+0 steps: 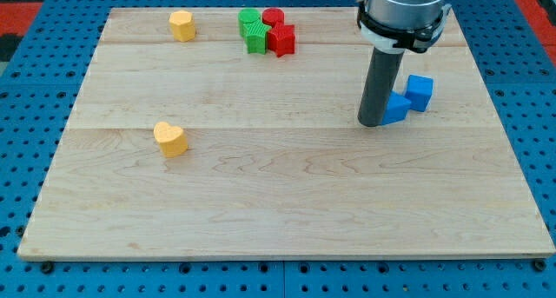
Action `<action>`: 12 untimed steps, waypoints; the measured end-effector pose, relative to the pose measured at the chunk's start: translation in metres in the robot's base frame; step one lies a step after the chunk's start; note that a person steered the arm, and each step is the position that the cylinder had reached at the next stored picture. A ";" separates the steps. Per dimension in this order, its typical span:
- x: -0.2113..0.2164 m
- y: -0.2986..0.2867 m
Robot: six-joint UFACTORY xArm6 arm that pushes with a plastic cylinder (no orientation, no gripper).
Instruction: Slide both the yellow blocks into the blue blocks
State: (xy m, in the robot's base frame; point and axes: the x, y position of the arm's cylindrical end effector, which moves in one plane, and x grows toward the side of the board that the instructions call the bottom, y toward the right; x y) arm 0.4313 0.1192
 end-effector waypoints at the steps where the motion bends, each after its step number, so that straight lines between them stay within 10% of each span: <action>1: -0.013 0.037; 4: 0.088 -0.050; 7: 0.057 -0.298; 12: -0.032 0.001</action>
State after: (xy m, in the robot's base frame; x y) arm 0.3994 0.1199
